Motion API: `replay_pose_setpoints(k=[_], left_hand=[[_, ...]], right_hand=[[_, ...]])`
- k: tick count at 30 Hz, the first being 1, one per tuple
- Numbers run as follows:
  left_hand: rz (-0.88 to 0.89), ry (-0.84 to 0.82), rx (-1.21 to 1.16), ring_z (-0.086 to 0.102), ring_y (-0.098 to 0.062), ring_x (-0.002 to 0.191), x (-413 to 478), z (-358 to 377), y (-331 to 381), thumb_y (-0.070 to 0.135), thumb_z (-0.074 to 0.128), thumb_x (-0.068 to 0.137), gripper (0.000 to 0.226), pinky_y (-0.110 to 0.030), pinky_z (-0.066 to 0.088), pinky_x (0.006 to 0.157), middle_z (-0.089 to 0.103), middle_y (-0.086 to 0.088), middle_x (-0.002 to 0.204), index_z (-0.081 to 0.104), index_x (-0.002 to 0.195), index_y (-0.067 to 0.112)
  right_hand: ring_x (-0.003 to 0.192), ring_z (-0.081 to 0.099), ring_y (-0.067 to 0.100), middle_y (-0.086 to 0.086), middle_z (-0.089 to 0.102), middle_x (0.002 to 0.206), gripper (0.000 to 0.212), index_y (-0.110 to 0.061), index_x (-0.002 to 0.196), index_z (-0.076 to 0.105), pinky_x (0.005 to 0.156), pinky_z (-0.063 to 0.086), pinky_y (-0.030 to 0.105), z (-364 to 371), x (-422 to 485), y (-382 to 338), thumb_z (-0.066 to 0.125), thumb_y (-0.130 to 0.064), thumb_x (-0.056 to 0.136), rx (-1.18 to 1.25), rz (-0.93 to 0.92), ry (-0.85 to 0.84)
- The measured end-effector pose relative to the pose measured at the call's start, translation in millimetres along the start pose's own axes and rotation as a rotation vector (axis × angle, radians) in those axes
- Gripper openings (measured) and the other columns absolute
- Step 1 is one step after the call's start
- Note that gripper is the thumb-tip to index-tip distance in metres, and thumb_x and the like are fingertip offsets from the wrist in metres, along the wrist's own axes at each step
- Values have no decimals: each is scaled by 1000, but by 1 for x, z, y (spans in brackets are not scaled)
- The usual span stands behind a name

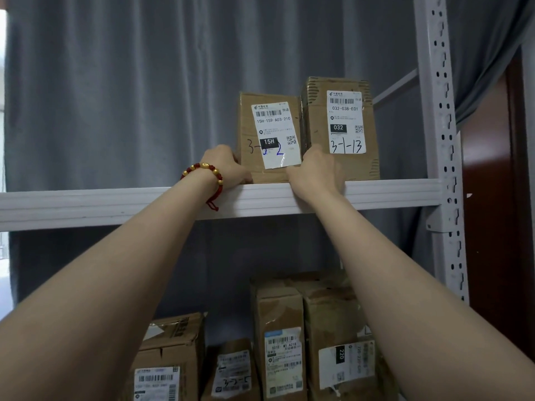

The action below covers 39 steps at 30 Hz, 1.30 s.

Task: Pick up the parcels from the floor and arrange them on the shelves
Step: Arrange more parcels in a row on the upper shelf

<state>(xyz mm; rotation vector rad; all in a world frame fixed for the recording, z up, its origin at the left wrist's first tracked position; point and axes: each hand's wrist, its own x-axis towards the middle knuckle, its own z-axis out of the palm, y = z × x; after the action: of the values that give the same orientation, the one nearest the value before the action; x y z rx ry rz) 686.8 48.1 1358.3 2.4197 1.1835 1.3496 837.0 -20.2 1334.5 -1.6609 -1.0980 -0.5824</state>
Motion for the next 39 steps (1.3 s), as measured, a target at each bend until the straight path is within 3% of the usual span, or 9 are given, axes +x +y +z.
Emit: replay_pose_setpoints(k=[9, 13, 15, 18, 21, 27, 31, 36, 39], left_hand=[[7, 8, 21, 51, -18, 91, 1, 1, 0, 29, 75, 85, 35, -27, 40, 77, 60, -2, 99, 68, 111, 8], [12, 11, 33, 52, -19, 91, 0, 1, 0, 31, 75, 84, 37, -28, 41, 76, 65, -5, 107, 69, 112, 7], [14, 54, 42, 53, -20, 90, -2, 2, 0, 30, 72, 87, 36, -28, 41, 75, 65, -7, 110, 67, 113, 6], [34, 203, 38, 59, -27, 100, -5, 4, 0, 26, 63, 91, 34, -33, 48, 81, 64, -12, 118, 61, 118, 6], [105, 307, 94, 56, -30, 111, -20, 9, 1, 25, 58, 90, 34, -34, 45, 85, 61, -12, 121, 59, 119, 7], [361, 307, 162, 39, -30, 125, -81, 32, 0, 21, 56, 87, 37, -37, 35, 102, 49, -15, 130, 52, 120, 4], [470, 342, 282, 34, -31, 136, -129, 46, -16, 26, 61, 81, 46, -42, 34, 107, 45, -14, 140, 53, 121, 7], [527, 147, 361, 34, -33, 137, -186, 59, -58, 27, 65, 80, 46, -44, 37, 105, 45, -16, 141, 55, 121, 7], [507, 0, 379, 38, -31, 132, -225, 72, -82, 28, 62, 82, 46, -41, 36, 103, 49, -14, 135, 53, 122, 7]], right_hand=[[109, 57, 38, 18, 61, 118, 33, -4, 118, 48, 71, 36, 35, -1, -3, 0, 56, -23, 93, 26, 5, 37], [92, 55, 34, 14, 62, 110, 30, -5, 113, 50, 68, 36, 34, 1, -4, 3, 59, -23, 91, 69, -19, 80], [87, 53, 31, 11, 62, 107, 29, -7, 112, 52, 67, 36, 32, 1, -4, 5, 61, -21, 89, 107, -31, 114], [95, 56, 27, 9, 61, 107, 23, -7, 107, 55, 69, 35, 28, 5, -7, 8, 61, -15, 86, 198, -94, 182], [95, 53, 24, 9, 57, 107, 19, -7, 102, 55, 72, 31, 23, 10, -22, 10, 57, -7, 83, 292, -153, 220], [97, 50, 21, 9, 53, 105, 26, -6, 94, 53, 81, 38, 22, 20, -95, 10, 64, -5, 71, 453, -228, 352], [104, 49, 12, 3, 53, 110, 27, -12, 99, 54, 85, 33, 9, 30, -162, 26, 67, -6, 77, 429, -195, 273], [99, 52, 18, 0, 50, 109, 28, -15, 100, 53, 82, 47, 33, 52, -251, 56, 67, -9, 76, 314, -38, 105], [96, 53, 22, 3, 51, 108, 26, -13, 99, 53, 79, 48, 40, 62, -307, 71, 67, -9, 77, 203, 63, -28]])
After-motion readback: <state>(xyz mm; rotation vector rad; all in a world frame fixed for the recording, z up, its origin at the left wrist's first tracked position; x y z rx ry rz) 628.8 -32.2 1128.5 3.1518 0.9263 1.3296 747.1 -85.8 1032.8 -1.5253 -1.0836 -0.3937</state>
